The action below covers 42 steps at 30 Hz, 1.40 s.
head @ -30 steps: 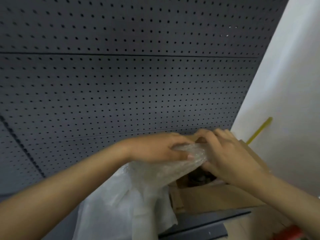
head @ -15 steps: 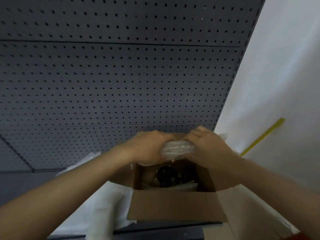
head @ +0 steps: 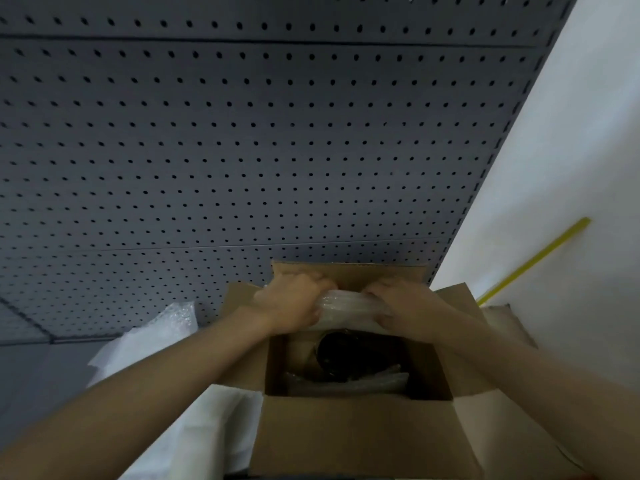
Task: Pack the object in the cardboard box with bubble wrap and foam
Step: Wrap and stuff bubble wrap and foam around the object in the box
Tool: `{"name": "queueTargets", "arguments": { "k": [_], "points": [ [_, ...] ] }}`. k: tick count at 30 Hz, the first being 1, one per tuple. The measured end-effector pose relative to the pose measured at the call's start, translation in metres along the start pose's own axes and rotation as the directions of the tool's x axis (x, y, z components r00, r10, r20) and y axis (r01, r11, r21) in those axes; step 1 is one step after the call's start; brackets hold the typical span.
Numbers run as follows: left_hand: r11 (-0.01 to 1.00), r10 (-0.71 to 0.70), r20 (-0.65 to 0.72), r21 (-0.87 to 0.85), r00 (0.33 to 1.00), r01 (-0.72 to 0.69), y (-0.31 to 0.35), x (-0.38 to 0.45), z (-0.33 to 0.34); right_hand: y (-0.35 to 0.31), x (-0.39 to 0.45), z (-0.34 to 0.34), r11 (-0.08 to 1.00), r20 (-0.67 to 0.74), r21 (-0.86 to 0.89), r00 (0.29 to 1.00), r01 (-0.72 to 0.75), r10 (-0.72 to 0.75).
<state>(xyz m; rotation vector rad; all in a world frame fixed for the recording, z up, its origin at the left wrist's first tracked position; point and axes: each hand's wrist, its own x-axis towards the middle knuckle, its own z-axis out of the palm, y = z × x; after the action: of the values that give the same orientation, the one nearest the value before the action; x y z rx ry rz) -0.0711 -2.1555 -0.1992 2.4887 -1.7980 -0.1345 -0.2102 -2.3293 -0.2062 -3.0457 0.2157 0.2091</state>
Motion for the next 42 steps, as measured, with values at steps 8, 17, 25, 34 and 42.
{"name": "queueTargets", "arguments": {
  "k": [8, 17, 25, 34, 42],
  "points": [
    [0.997, 0.005, -0.053, 0.077, 0.999, -0.001, 0.004, 0.030, 0.032, 0.024, 0.013, 0.022, 1.000, -0.022, -0.008, 0.999, -0.025, 0.025],
    [0.993, -0.115, 0.042, 0.038, 0.993, 0.113, -0.002, 0.038, 0.062, 0.020, 0.030, 0.046, 0.997, 0.013, -0.073, 1.000, -0.023, 0.024],
    [0.986, -0.162, 0.131, -0.012, 0.978, 0.165, -0.006, 0.048, 0.091, 0.025, 0.050, 0.079, 0.994, 0.140, -0.098, 0.989, -0.041, 0.054],
    [0.959, -0.236, 0.216, -0.103, 0.948, 0.262, -0.010, 0.053, 0.114, 0.021, 0.068, 0.098, 0.994, 0.226, -0.104, 0.972, -0.042, 0.065],
    [0.897, -0.325, 0.300, -0.202, 0.897, 0.393, -0.012, 0.055, 0.123, 0.014, 0.076, 0.096, 0.992, 0.294, -0.120, 0.952, -0.050, 0.084]
  ]
}}
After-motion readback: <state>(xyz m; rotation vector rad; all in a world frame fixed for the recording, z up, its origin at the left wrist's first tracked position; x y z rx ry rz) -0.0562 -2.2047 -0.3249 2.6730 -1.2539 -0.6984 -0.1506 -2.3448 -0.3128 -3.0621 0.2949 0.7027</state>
